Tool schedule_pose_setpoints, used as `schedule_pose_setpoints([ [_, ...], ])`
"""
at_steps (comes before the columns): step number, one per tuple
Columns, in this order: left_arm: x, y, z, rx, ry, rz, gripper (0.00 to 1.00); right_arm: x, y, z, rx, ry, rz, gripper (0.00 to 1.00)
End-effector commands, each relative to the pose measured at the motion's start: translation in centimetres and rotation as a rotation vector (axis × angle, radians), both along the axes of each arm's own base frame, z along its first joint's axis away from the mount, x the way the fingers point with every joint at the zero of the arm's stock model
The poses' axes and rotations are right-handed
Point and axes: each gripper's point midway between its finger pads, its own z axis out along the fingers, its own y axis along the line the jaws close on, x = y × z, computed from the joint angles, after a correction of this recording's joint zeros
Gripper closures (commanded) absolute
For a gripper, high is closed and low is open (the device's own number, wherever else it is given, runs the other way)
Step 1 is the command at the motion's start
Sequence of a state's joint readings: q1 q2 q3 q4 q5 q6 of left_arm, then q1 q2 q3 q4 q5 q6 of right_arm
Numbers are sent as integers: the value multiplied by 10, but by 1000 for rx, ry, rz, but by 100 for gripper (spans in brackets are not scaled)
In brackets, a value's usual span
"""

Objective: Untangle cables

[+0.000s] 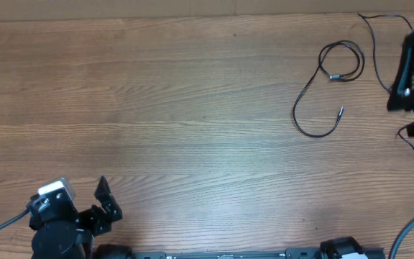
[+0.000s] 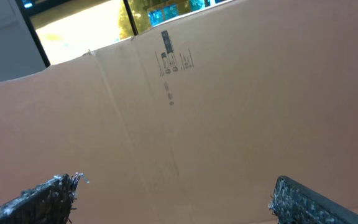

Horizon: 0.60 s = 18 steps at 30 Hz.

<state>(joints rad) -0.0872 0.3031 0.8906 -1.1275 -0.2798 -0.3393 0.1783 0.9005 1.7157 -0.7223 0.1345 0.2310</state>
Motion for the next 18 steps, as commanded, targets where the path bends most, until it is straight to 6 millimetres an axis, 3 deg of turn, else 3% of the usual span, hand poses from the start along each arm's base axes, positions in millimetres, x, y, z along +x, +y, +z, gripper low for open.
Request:
schedule_pose_setpoints([
  [1, -8, 0, -7, 8, 45, -11, 0, -25, 5, -2, 4, -47, 51, 0],
  [5, -13, 0, -14, 11, 81, -10, 0, -44, 19, -6, -8, -93, 150, 0],
  [18, -13, 0, -14, 11, 81, -11, 0, -124, 16, -10, -51, -254, 151, 0],
])
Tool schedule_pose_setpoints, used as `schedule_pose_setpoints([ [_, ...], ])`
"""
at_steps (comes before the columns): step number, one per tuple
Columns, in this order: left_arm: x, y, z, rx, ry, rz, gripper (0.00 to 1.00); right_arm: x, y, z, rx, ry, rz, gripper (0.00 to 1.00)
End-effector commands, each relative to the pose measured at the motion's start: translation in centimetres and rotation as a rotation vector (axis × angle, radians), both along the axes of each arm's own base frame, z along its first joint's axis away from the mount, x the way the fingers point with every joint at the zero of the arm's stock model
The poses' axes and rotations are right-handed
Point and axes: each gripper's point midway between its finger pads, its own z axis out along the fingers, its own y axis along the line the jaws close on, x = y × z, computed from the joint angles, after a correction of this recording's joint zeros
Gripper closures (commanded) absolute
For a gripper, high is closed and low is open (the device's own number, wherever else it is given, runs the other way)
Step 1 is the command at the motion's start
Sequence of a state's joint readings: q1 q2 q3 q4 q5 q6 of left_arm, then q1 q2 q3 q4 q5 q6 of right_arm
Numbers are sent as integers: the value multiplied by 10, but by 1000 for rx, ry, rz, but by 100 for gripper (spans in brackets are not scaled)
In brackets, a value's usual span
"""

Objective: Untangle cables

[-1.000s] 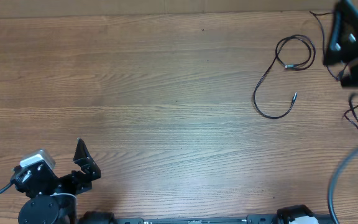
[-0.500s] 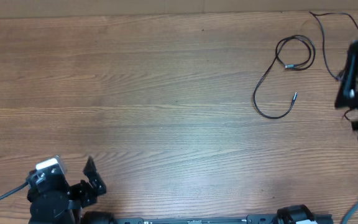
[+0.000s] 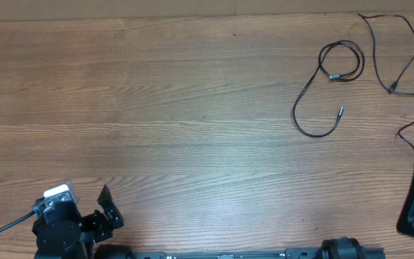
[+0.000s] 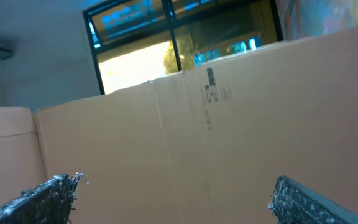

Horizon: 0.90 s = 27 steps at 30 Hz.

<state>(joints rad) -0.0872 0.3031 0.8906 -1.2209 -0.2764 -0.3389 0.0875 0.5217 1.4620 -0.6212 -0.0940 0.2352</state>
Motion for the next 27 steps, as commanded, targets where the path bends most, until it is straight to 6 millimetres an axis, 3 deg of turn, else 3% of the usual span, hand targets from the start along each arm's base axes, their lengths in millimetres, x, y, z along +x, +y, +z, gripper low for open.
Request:
schedule_pose_setpoints([
  [1, -1, 0, 5, 4, -12, -7, 0, -21, 6, -3, -34, -32, 0, 0],
  [12, -1, 0, 5, 4, -12, -7, 0, -80, 41, -15, -154, -117, -3, 0],
  [15, -1, 0, 5, 4, -12, -8, 0, -107, 52, -13, -179, -181, 54, 0],
  [27, -1, 0, 5, 4, -12, -7, 0, -192, 64, -20, -212, -353, 93, 0],
])
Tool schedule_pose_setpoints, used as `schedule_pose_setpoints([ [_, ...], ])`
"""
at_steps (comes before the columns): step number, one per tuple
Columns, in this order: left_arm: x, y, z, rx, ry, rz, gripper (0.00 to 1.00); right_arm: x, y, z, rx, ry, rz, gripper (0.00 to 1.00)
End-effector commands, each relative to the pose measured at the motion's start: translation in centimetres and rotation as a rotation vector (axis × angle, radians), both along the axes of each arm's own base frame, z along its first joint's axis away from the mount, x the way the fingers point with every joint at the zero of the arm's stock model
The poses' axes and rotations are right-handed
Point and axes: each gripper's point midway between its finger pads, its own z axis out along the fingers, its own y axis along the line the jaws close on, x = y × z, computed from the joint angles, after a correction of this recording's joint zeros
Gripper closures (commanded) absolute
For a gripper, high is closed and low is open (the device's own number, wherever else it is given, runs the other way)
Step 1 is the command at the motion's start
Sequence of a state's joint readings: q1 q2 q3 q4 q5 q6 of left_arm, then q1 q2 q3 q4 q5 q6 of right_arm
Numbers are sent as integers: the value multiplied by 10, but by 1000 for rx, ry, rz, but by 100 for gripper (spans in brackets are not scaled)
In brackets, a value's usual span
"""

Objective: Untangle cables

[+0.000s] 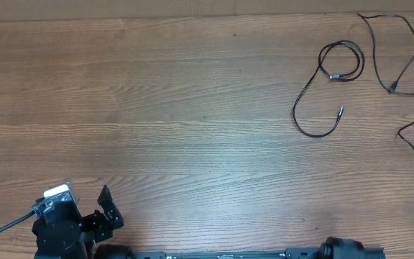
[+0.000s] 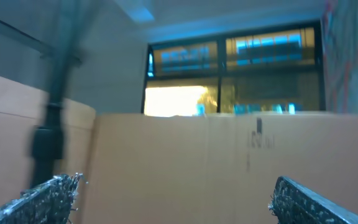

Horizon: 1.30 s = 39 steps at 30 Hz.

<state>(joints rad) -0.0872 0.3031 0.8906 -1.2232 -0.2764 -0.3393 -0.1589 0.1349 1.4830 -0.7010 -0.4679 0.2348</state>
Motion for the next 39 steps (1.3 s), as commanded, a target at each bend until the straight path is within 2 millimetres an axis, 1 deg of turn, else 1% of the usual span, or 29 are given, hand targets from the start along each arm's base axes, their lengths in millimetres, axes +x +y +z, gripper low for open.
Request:
schedule_pose_setpoints([
  [1, -1, 0, 5, 4, -15, -7, 0, -22, 3, 2, -10, -43, 16, 0],
  [2, -1, 0, 5, 4, -14, -8, 0, -31, 4, 5, -14, -64, 17, 0],
  [5, -1, 0, 5, 4, -14, -8, 0, -45, 7, 10, -19, -100, 17, 0],
  [9, -1, 0, 5, 4, -14, -8, 1, -63, 9, 15, -26, -142, 17, 0],
  [11, -1, 0, 5, 4, -14, -8, 1, -69, 10, 16, -28, -156, 17, 0],
  [16, -1, 0, 5, 4, -14, -8, 1, -71, 7, 18, -15, -165, 1, 0],
  [20, -1, 0, 5, 4, -14, -8, 1, -72, 10, 17, -31, -165, 14, 0],
  [23, -1, 0, 5, 4, -14, -8, 1, -70, 2, 20, -10, -178, -35, 0],
  [27, -1, -1, 5, 4, -14, -8, 0, -54, 0, 16, -6, -139, -39, 0],
  [28, -1, -1, 5, 4, -14, -8, 0, -41, -2, 12, -1, -107, -40, 0],
  [36, -1, -1, 5, 4, -14, -8, 0, 19, -13, -15, 28, 61, -51, 0],
  [37, -1, 0, 5, 4, -15, -7, 0, 27, -15, -19, 32, 82, -53, 0],
  [38, -1, 0, 5, 4, -14, -8, 1, 42, -17, -28, 37, 123, -54, 0],
  [39, -1, -1, 5, 4, -14, -8, 0, 49, -18, -33, 40, 146, -55, 0],
])
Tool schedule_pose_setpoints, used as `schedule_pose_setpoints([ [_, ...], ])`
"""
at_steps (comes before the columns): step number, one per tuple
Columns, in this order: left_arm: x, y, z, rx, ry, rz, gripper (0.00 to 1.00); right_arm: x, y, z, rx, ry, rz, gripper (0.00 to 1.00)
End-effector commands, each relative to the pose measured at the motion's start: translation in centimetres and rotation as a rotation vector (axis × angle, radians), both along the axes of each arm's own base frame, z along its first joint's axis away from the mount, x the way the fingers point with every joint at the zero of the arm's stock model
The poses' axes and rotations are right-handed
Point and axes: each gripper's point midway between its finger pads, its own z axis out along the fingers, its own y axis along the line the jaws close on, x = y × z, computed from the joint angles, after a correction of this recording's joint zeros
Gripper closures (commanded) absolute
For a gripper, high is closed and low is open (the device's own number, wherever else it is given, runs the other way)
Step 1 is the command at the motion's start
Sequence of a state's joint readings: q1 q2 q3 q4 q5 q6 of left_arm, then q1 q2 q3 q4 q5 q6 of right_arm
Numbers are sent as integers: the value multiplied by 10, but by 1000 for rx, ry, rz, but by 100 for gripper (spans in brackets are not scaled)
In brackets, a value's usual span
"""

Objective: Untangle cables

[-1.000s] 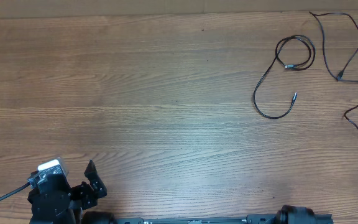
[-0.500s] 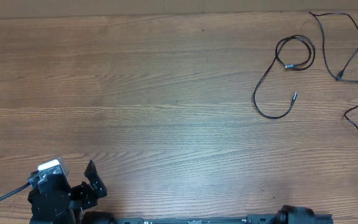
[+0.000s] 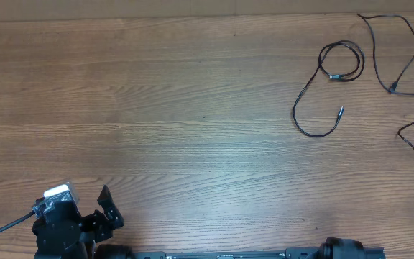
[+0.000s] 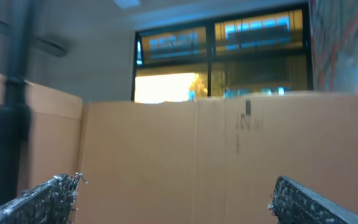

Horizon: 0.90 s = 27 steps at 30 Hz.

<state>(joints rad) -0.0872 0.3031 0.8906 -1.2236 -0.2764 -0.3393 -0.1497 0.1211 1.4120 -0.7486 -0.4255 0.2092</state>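
Observation:
Three thin black cables lie apart at the table's far right in the overhead view. One cable (image 3: pixel 340 61) forms a small loop with a tail curving down. A second cable (image 3: pixel 397 50) runs along the top right corner. A third cable leaves the right edge. My left gripper (image 3: pixel 107 205) rests at the near left edge, far from them. My right gripper (image 4: pixel 176 184) is out of the overhead view; its wrist view shows the fingers (image 4: pixel 55 193) wide apart, open and empty, facing a cardboard wall.
The wooden table (image 3: pixel 192 122) stretches between the left arm and the cables. A cardboard wall (image 4: pixel 216 155) fills the right wrist view, with a dark pole (image 4: pixel 8 124) at its left and windows above.
The cables and the left arm have not moved. The right wrist view has shifted slightly; the dark pole now stands further left in it.
My right arm stood over the table's right edge by the cables, jaws open. Then it was at the near right corner, and the left arm had drawn back a little. After that it was out of the overhead view. The cables lie as before.

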Motion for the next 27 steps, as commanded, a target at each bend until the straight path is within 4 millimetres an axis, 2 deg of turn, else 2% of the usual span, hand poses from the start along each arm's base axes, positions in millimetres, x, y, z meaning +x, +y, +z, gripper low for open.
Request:
schedule_pose_setpoints([
  [1, -1, 0, 5, 4, -15, -8, 0, 29, -8, -18, 24, 81, -19, 0],
  [5, -1, 0, 5, 4, -15, -8, 0, 78, -17, -46, 42, 181, -27, 0],
  [11, -1, -1, 5, 4, -15, -8, 0, 131, -33, -84, 63, 140, -74, 0],
  [17, -1, -1, 5, 4, -15, -8, 0, 195, -51, -142, 91, 153, -118, 0],
  [19, -1, -1, 5, 4, -15, -8, 1, 220, -66, -177, 127, 209, -178, 0],
  [20, -1, 0, 5, 4, -15, -8, 0, 242, -79, -218, 156, 278, -235, 0],
  [22, -1, -1, 5, 4, -15, -8, 1, 260, -88, -261, 176, 328, -274, 0],
  [25, -1, 0, 5, 4, -15, -8, 0, 271, -95, -299, 194, 354, -312, 0],
  [27, -1, 0, 5, 4, -15, -8, 0, 273, -98, -306, 200, 385, -328, 0],
])
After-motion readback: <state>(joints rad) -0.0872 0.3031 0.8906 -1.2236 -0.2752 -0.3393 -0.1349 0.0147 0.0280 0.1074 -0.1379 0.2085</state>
